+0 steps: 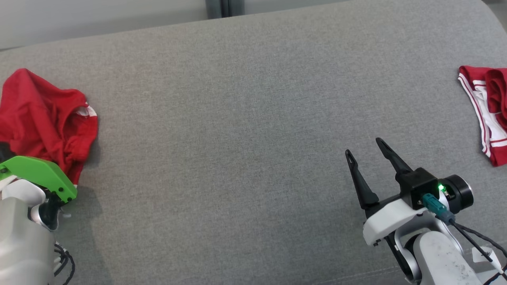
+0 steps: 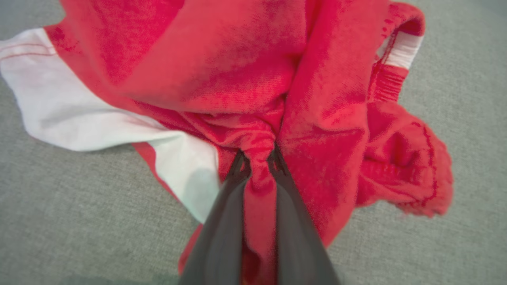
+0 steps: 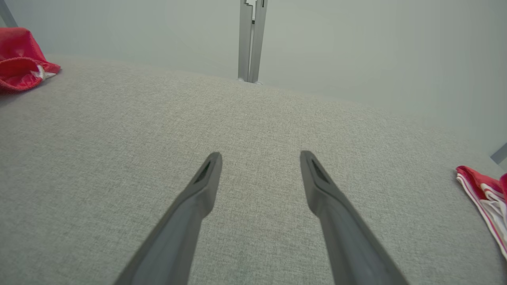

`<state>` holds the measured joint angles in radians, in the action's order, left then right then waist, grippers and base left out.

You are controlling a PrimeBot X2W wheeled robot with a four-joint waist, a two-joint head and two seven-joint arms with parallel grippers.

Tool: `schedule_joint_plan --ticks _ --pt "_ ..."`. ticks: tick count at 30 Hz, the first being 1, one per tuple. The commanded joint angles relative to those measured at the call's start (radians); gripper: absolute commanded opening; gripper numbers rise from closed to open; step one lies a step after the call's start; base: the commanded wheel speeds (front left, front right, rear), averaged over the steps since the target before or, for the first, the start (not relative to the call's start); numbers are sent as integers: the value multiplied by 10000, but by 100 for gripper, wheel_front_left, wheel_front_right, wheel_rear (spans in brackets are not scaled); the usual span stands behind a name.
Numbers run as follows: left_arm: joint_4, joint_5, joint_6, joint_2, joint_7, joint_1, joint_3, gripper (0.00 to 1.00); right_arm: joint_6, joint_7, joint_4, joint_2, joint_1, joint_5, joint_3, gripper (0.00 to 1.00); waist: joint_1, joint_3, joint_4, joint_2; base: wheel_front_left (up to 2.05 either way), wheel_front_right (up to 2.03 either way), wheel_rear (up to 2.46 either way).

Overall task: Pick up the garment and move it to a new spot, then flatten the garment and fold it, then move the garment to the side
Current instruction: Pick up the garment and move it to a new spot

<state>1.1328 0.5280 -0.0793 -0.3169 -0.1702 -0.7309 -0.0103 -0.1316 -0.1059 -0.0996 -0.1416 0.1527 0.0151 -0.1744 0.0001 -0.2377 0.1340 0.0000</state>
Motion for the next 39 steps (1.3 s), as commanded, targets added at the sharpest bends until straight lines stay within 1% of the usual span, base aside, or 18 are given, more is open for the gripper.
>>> schedule_joint_plan --ticks 1,3,6,8,12,16,20,23,27,30,32,35,38,39 --pt "-107 -161 -54 -102 230 107 59 0 19 -43 -73 -18 -101 94 -2 100 -1 610 -246 0 0 0 0" --pt "-363 -256 -45 -210 660 -57 166 0 19 -52 -175 -18 -186 143 22 100 -1 957 -323 0 0 0 0" --pt "-977 -501 -176 -222 1278 -404 416 0 19 -64 -259 23 -315 182 89 100 -1 1462 -420 0 0 0 0" --pt "-1453 -648 -349 -113 1474 -562 765 0 19 -51 -271 75 -404 159 183 100 -1 1786 -447 0 0 0 0" --pt "-2506 -606 -491 102 1520 -817 1402 0 19 30 -250 131 -596 153 260 100 -1 2399 -256 0 0 0 0" --pt "-3998 -139 -510 542 1469 -919 2128 0 19 145 -41 181 -851 108 511 100 -1 2651 63 0 0 0 0" --pt "-5686 472 -514 996 1290 -716 3078 0 19 267 159 160 -978 36 606 100 -1 2683 553 0 0 0 0" --pt "-6791 943 -514 1443 1400 -440 3845 0 19 329 260 180 -913 29 530 100 -1 2606 1051 0 0 0 0" --pt "-7698 1373 -508 1776 1567 -50 4770 0 19 325 301 260 -777 94 413 100 -1 2458 1774 0 0 0 0" --pt "-8061 1596 -510 1975 1566 186 5548 0 19 322 276 305 -772 96 381 100 -1 2308 2237 0 0 0 0" --pt "-8166 1830 -509 1954 1498 336 6112 0 19 307 241 326 -774 116 367 100 -1 2210 2485 0 0 0 0" --pt "-7859 1916 -503 1693 1466 571 6693 0 19 248 204 378 -725 154 342 100 -1 2072 2784 0 0 0 0" --pt "-7065 1435 -465 1331 1575 777 7080 0 19 206 186 400 -660 174 293 100 -1 1935 2980 0 0 0 0" --pt "-6672 1215 -361 1200 1634 858 7166 0 19 178 174 409 -635 183 269 100 -1 1884 3035 0 0 0 0"
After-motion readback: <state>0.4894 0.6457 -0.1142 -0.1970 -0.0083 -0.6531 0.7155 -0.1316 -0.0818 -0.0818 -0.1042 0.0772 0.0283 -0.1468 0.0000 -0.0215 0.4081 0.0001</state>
